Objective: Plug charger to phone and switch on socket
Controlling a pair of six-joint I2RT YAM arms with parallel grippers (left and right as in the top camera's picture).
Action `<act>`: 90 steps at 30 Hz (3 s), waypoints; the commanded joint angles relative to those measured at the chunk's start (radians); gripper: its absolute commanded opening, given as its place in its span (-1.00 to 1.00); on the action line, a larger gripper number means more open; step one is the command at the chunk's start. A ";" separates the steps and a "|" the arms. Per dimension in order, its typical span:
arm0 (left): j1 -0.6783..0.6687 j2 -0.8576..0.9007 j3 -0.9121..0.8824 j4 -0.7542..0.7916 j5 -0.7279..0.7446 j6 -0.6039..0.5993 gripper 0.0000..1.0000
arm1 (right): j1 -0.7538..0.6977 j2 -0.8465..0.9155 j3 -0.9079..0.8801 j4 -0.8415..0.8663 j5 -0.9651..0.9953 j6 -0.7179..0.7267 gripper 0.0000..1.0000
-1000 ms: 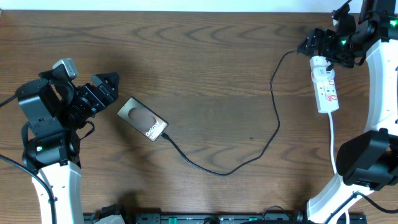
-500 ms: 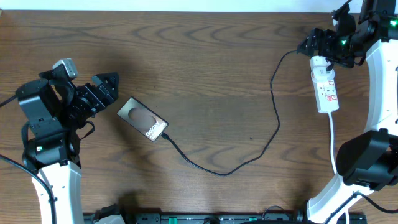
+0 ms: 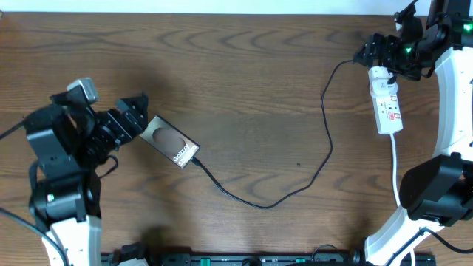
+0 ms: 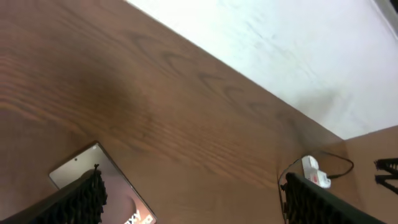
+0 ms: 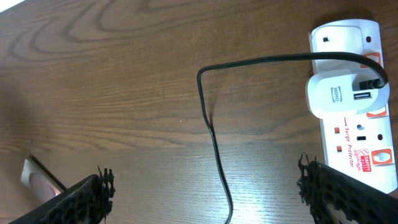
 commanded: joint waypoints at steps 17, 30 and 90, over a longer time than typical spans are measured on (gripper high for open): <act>-0.303 -0.712 -0.688 0.466 -0.420 0.571 0.75 | 0.003 -0.032 0.021 -0.001 0.002 -0.008 0.99; -0.290 -0.930 -0.940 0.419 -0.402 0.568 0.76 | 0.005 -0.032 0.021 -0.001 0.002 -0.008 0.99; -0.291 -0.927 -0.940 0.420 -0.402 0.568 0.75 | 0.262 -1.310 -1.544 1.313 0.061 -0.637 0.98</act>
